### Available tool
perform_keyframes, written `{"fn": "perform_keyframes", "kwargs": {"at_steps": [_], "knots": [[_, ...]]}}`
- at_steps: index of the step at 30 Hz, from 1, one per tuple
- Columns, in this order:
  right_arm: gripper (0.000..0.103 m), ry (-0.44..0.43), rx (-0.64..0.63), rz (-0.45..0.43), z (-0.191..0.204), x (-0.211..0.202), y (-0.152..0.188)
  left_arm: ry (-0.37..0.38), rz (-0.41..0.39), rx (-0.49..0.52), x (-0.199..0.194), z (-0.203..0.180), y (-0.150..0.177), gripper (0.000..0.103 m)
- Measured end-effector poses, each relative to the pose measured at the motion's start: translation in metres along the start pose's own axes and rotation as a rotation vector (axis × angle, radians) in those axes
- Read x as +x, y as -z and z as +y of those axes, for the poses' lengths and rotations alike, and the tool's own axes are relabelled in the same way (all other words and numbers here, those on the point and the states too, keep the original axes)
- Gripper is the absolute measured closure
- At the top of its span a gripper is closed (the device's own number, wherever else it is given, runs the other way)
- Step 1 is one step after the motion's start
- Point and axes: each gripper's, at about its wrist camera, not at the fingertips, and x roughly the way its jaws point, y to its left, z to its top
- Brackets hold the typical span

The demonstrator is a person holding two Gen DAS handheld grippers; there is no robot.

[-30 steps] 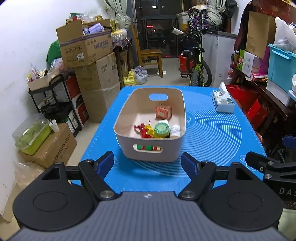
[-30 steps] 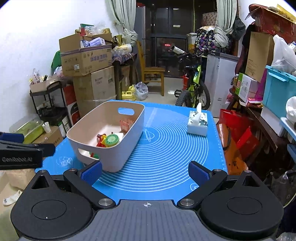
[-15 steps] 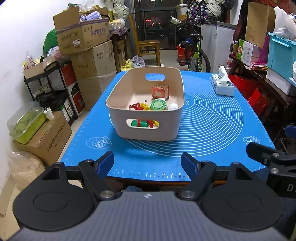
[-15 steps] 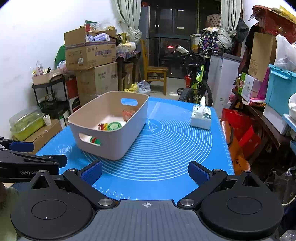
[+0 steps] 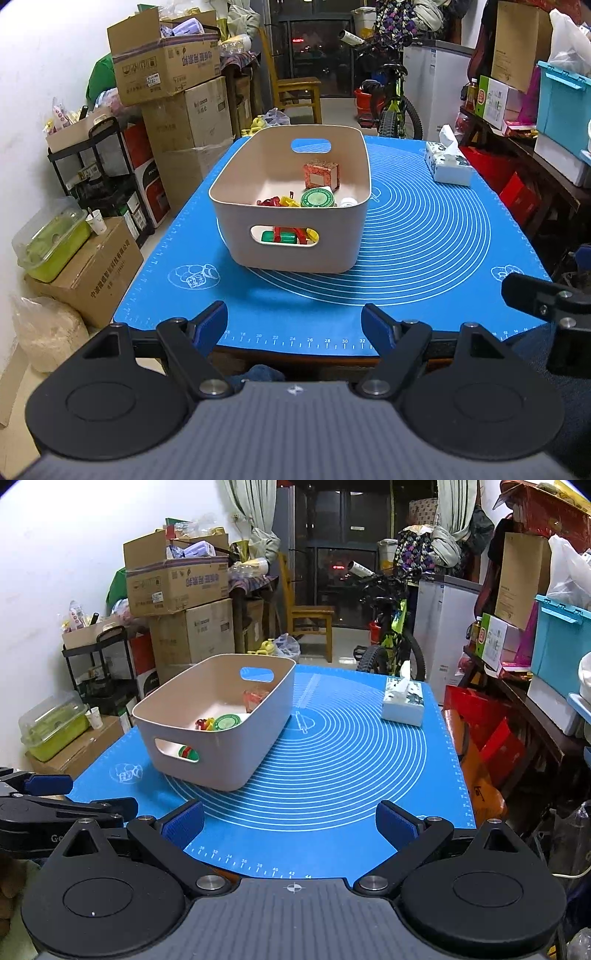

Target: Organize rigid objects

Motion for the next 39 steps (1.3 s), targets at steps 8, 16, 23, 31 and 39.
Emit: {"fn": "perform_keyframes", "kwargs": {"at_steps": [8,16,23,31,39], "knots": [[0.004,0.002,0.000,0.011,0.0000,0.0022,-0.0006,0.006,0.001,0.001,0.0017,-0.0016,-0.0003,0.023],[0.004,0.002,0.002,0.013,-0.0005,0.0026,0.0002,0.010,-0.001,0.000,0.0016,-0.0023,-0.0003,0.023],[0.004,0.002,0.002,0.015,-0.0003,0.0033,0.0009,0.010,-0.001,-0.001,0.0016,-0.0022,-0.0004,0.023],[0.004,0.003,0.002,0.019,-0.0004,0.0046,0.0035,0.012,-0.002,-0.001,0.0017,-0.0024,-0.0005,0.023],[0.004,0.003,0.002,0.019,-0.0005,0.0046,0.0037,0.013,-0.002,-0.002,0.0018,-0.0023,-0.0004,0.023]]}}
